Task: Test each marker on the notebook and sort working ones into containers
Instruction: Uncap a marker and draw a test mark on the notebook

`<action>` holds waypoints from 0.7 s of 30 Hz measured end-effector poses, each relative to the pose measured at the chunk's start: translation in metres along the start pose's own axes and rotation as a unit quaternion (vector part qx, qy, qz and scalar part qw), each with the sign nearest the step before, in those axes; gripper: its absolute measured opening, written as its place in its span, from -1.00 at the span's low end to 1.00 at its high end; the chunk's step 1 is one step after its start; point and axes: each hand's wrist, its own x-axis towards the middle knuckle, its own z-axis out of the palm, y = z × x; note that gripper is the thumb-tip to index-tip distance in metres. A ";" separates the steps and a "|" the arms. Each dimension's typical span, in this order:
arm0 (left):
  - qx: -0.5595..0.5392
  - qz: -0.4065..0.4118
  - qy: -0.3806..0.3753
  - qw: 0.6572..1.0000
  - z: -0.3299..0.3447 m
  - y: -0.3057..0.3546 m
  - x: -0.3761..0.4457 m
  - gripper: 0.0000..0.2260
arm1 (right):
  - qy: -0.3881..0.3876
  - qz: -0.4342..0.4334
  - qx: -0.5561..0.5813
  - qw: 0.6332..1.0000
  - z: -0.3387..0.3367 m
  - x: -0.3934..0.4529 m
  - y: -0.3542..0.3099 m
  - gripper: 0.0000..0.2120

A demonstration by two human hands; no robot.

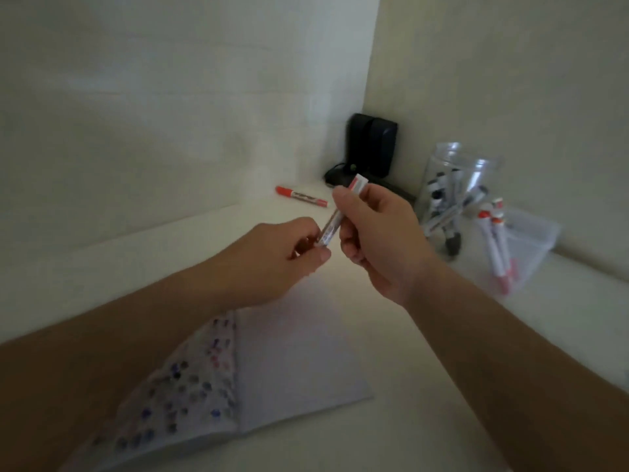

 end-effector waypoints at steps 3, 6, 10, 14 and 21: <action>0.004 0.040 -0.029 0.999 0.022 0.054 0.015 -0.83 | 0.091 -0.052 -0.027 0.994 -0.049 -0.035 -0.008 -0.80; -0.028 0.088 -0.033 0.995 0.049 0.106 0.032 -0.84 | 0.197 -0.097 0.009 0.976 -0.106 -0.063 -0.027 -0.80; -0.063 0.120 -0.032 0.990 0.065 0.145 0.046 -0.75 | 0.344 -0.145 0.067 0.925 -0.175 -0.077 -0.062 -0.88; -0.020 0.139 -0.044 0.989 0.065 0.142 0.045 -0.77 | 0.340 -0.084 0.014 0.936 -0.195 -0.067 -0.052 -0.85; 0.003 0.078 -0.078 0.994 0.050 0.082 0.035 -0.83 | 0.352 -0.120 -0.071 0.926 -0.156 -0.068 -0.035 -0.58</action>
